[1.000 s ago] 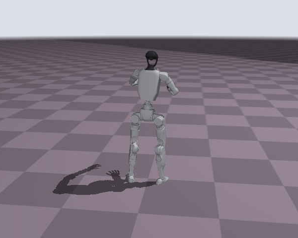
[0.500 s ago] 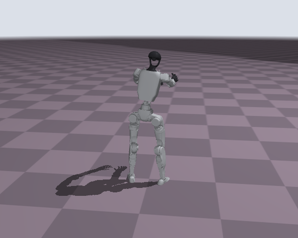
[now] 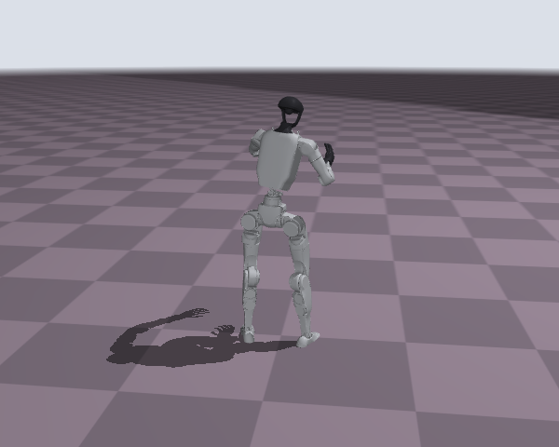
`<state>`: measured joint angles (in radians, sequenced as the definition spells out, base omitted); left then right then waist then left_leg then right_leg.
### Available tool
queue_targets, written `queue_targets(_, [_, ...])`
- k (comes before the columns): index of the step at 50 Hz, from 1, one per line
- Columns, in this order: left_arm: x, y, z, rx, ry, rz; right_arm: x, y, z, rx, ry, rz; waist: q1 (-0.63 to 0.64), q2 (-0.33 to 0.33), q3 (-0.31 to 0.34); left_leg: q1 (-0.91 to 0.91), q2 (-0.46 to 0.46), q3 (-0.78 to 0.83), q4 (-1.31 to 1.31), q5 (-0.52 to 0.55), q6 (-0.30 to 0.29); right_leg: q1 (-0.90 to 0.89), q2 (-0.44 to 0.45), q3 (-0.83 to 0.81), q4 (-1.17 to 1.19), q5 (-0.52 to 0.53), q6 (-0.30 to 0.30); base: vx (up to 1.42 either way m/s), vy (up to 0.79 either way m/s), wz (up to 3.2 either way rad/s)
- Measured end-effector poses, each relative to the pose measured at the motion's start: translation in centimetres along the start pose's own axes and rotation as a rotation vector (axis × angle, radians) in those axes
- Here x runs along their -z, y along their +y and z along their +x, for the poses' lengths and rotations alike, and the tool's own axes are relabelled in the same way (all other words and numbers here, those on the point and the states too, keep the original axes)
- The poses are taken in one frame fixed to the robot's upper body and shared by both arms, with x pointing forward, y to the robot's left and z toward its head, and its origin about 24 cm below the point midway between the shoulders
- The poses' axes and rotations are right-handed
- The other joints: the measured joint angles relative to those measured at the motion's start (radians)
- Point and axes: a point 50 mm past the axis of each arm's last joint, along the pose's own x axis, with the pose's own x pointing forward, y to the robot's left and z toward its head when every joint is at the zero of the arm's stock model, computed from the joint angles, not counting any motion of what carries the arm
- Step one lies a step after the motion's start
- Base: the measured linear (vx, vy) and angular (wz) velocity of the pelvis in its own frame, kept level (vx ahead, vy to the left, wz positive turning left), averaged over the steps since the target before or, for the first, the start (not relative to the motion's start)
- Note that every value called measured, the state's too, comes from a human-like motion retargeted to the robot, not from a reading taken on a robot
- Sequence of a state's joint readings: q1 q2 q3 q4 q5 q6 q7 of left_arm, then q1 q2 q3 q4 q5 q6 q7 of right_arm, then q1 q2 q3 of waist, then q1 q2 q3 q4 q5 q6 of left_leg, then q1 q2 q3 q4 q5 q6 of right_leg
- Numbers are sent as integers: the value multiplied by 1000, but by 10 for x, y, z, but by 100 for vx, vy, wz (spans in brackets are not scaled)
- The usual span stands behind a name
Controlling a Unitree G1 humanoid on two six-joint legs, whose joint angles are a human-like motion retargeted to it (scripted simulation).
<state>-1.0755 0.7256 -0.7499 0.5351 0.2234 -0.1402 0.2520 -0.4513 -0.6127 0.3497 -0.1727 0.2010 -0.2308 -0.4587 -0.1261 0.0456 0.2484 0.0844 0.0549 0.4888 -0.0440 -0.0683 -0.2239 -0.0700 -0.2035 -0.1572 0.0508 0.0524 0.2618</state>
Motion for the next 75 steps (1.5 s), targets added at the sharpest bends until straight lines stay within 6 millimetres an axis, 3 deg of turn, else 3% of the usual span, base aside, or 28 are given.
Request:
queue_targets(5, [-23, -16, 16, 35, -56, -32, 13, 6, 89, 97, 36, -200, 69, 40, -14, 1, -11, 5, 9, -3, -3, 6, -12, 9, -6, 11, 0, 0, 0, 0])
queue_targets(6, [-26, -17, 19, 56, -68, -6, 25, 1, 107, 39, 71, -564, 79, 43, -15, 0, -14, 6, 10, -3, 1, 3, -15, 13, -5, 12, 0, 0, 0, 0])
queue_targets(7, [-29, -18, 22, 63, -76, 1, 32, -5, 121, 37, 119, -732, 86, 47, -16, 0, -16, 8, 10, -2, 1, 2, -17, 16, -5, 14, 0, 0, 0, 0])
queue_targets(8, [-33, -18, 26, 44, -78, -30, 34, 3, 128, 108, 182, -503, 87, 51, -14, 2, -15, 11, 11, -2, -6, 4, -16, 16, -7, 17, 0, 0, 0, 0])
queue_targets(12, [-38, -18, 38, 34, -56, -57, 53, 14, 136, 126, 379, -311, 79, 48, -9, 2, -13, 19, 12, -2, -15, 3, -14, 21, -9, 23, 0, 0, 0, 0])
queue_targets(15, [-35, -10, 44, 15, -20, -59, 55, 28, 121, 116, 345, -156, 54, 35, 3, 4, -9, 22, 10, 0, -12, 3, -9, 23, -11, 22, 0, 0, 0, 0])
queue_targets(17, [-32, -3, 45, -1, 0, -64, 48, 35, 98, 88, 255, -67, 33, 23, 11, 6, -6, 24, 7, 2, -7, 3, -4, 24, -14, 19, 0, 0, 0, 0])
queue_targets(21, [-24, 11, 40, -16, 10, -81, 32, 34, 26, -14, 152, 92, -16, -2, 18, 3, 5, 24, 4, 5, 1, 1, 10, 20, -20, 12, 0, 2, -3, -3])
queue_targets(25, [-10, 23, 26, 59, 26, 19, 25, 12, -34, 14, 232, 197, -57, -7, 17, -4, 47, 45, -20, 27, -37, -18, 66, -2, -28, 33, 0, 0, -18, -11])
queue_targets(27, [-9, 24, 20, 73, 7, 20, 23, 3, -45, 27, 233, 194, -73, -8, 10, -10, 53, 41, -23, 32, -37, -23, 74, -9, -28, 33, 0, 0, -11, 4])
queue_targets(29, [-9, 20, 16, 95, -6, 13, 19, -3, -42, 50, 201, 165, -75, -5, 0, -15, 59, 38, -24, 35, -37, -27, 80, -14, -27, 32, 0, 1, -7, 8])
queue_targets(32, [-14, 12, 17, 126, -13, -19, 9, -4, -14, 87, 106, 98, -53, 10, -12, -17, 65, 33, -24, 37, -37, -29, 84, -19, -22, 30, 0, 1, -6, 6])
queue_targets(35, [-22, 6, 25, 143, -14, -58, -5, 2, 36, 109, -12, -4, -11, 34, -14, -15, 67, 30, -20, 38, -36, -26, 83, -18, -18, 29, 0, 0, -4, 4])
queue_targets(37, [-27, -1, 30, 178, -21, -49, -7, 2, 75, 33, -67, -362, 25, 48, -19, -15, 65, 32, -14, 36, -34, -25, 78, -13, -17, 29, 0, 0, 0, 0])
queue_targets(38, [-30, -4, 32, 196, -23, -49, -10, 6, 93, -4, -65, -419, 40, 56, -21, -15, 62, 32, -11, 35, -33, -24, 75, -10, -18, 30, 0, 0, 0, 0])
queue_targets(40, [-34, -4, 37, 164, -36, -59, -22, 9, 127, 153, -102, -378, 58, 71, -19, -14, 55, 36, -11, 40, -37, -22, 69, -8, -22, 33, 0, 0, 0, 0])
queue_targets(43, [-33, -9, 39, 183, -36, -40, -6, 13, 158, 158, 31, -544, 76, 79, -25, -10, 47, 45, -9, 39, -37, -17, 62, 2, -31, 36, 0, 0, 0, 0])
queue_targets(45, [-30, -12, 40, 212, -16, -33, 12, 24, 162, 39, 193, -470, 77, 79, -23, -3, 47, 51, -7, 35, -37, -11, 62, 9, -36, 36, 0, 0, 0, 0])
queue_targets(49, [-14, -6, 37, 170, 42, -16, 24, 42, 142, 57, 189, -296, 50, 67, -15, 13, 53, 63, -12, 34, -34, -3, 69, 18, -37, 30, 0, 3, -6, -15])
queue_targets(53, [4, 5, 30, 124, 112, -28, 22, 48, 82, -4, 90, -78, 5, 50, -1, 20, 67, 64, -14, 33, -25, -2, 84, 16, -28, 19, 0, 3, -8, -6])
queue_targets(59, [15, 26, 13, 64, 103, -21, 19, 18, -23, -61, 148, 96, -73, 18, 15, 10, 112, 55, -14, 41, -33, -18, 130, -8, -8, 7, 0, 3, -14, 4])
queue_targets(61, [13, 29, 9, 58, 74, -12, 16, 8, -41, -85, 172, 107, -89, 9, 15, 3, 127, 50, -15, 46, -36, -25, 145, -17, -2, 6, 0, 1, -14, 9])
queue_targets(63, [9, 29, 7, 61, 44, -10, 12, 4, -47, -99, 168, 95, -93, 4, 12, -2, 138, 45, -15, 49, -36, -31, 156, -23, 4, 6, 0, 1, -11, 7])
queue_targets(65, [3, 24, 7, 74, 20, -22, 7, 4, -43, -97, 137, 72, -79, 3, 4, -4, 146, 44, -15, 51, -35, -35, 164, -25, 5, 8, 0, 1, -8, 2])
queue_targets(68, [-10, 16, 13, 95, -5, -63, -2, 13, -11, -82, 38, 22, -45, 13, -3, -9, 146, 40, -11, 52, -26, -37, 163, -26, 7, 9, 0, 0, 0, 0])
queue_targets(72, [-25, 4, 23, 133, -29, -102, -13, 33, 52, -63, -63, -41, 21, 30, -15, -12, 140, 46, 1, 48, -17, -34, 155, -13, -2, 16, 0, 0, 0, 0])
queue_targets(75, [-33, -1, 31, 145, -42, -101, -8, 49, 104, -15, -27, -143, 71, 40, -18, -10, 135, 60, 15, 43, -12, -28, 151, 4, -15, 24, 0, -3, 0, -24])
